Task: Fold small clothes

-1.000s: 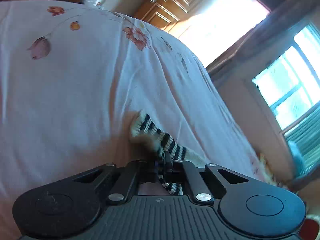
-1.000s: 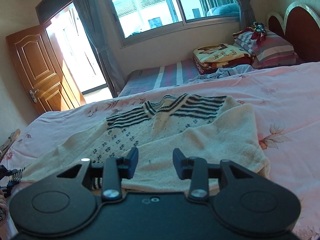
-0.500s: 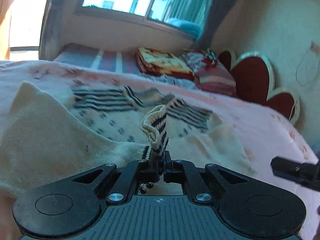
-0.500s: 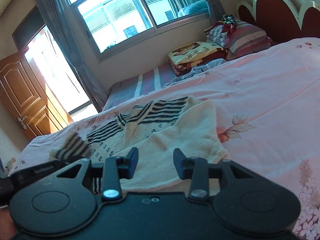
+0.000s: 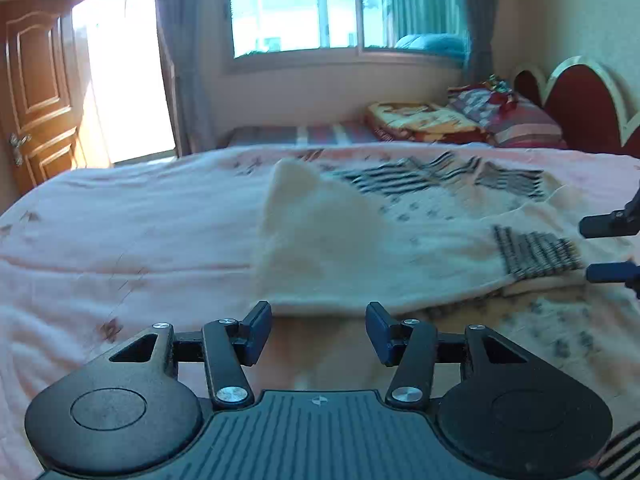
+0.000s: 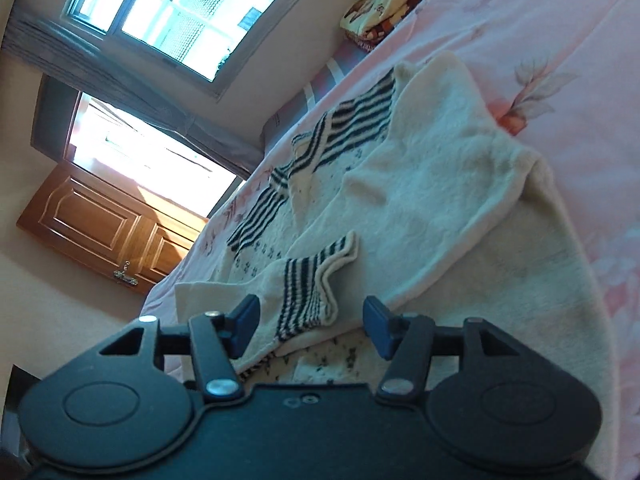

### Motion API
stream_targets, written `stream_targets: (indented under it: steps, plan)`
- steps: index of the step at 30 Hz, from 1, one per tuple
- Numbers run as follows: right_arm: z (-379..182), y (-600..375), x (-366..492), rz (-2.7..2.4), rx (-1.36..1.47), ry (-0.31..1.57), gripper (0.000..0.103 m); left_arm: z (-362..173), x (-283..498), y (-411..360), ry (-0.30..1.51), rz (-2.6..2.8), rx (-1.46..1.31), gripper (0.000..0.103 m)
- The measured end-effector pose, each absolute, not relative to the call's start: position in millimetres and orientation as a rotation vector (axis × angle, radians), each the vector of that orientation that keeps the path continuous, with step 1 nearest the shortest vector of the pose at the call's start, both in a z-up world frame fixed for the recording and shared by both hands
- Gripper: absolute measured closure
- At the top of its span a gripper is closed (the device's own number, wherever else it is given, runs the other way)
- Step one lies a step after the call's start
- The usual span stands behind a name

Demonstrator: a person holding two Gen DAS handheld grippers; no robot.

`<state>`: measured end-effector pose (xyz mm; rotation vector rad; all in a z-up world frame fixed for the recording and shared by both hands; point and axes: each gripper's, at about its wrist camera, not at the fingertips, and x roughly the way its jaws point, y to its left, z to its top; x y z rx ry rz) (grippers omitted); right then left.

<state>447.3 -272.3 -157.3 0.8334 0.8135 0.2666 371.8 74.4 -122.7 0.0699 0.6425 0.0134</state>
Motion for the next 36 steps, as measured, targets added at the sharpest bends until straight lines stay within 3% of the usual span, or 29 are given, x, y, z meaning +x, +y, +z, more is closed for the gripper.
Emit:
stream_targets:
  steps: [2, 3, 4, 5, 9, 12, 13, 14, 18, 19, 24, 31, 33, 35, 36]
  plan:
    - [-158, -258, 458, 0.214, 0.764, 0.832, 0.05, -132, 377, 90, 0.654, 0.03, 0.079, 0.052]
    - [-154, -251, 462, 0.192, 0.709, 0.835, 0.059, -136, 381, 94, 0.659, 0.035, 0.085, 0.052]
    - [-149, -242, 468, 0.172, 0.63, 0.843, 0.085, -142, 387, 98, 0.668, 0.034, 0.076, 0.052]
    - [-142, -235, 472, 0.172, 0.562, 0.848, 0.098, -145, 390, 101, 0.669, 0.036, 0.061, 0.052]
    - [-101, -246, 457, 0.123, 0.454, 0.68, 0.097, -151, 396, 103, 0.645, 0.029, 0.03, 0.052]
    - [-95, -264, 454, 0.067, 0.422, 0.672, 0.097, -153, 402, 98, 0.628, 0.002, 0.026, 0.052]
    - [-98, -269, 455, 0.058, 0.428, 0.682, 0.097, -152, 403, 96, 0.618, -0.015, 0.022, 0.057]
    - [-101, -271, 455, 0.055, 0.439, 0.689, 0.097, -151, 405, 93, 0.614, -0.034, 0.024, 0.069]
    - [-107, -274, 453, 0.047, 0.433, 0.699, 0.097, -150, 414, 90, 0.637, -0.055, 0.042, 0.081]
    - [-108, -275, 449, 0.041, 0.427, 0.698, 0.097, -150, 414, 92, 0.639, -0.06, 0.033, 0.089]
    - [-103, -276, 438, 0.036, 0.411, 0.652, 0.097, -142, 407, 102, 0.581, -0.05, -0.022, 0.091]
    - [-148, -286, 445, -0.02, 0.389, 0.767, 0.097, -154, 406, 103, 0.664, -0.084, 0.037, 0.09]
    - [-146, -286, 443, 0.001, 0.383, 0.771, 0.097, -148, 399, 110, 0.66, -0.069, 0.043, 0.082]
    - [-134, -287, 437, 0.007, 0.365, 0.742, 0.088, -132, 389, 112, 0.603, 0.036, 0.089, 0.058]
    - [-127, -286, 432, 0.004, 0.347, 0.707, 0.078, -121, 385, 111, 0.551, 0.03, 0.083, 0.053]
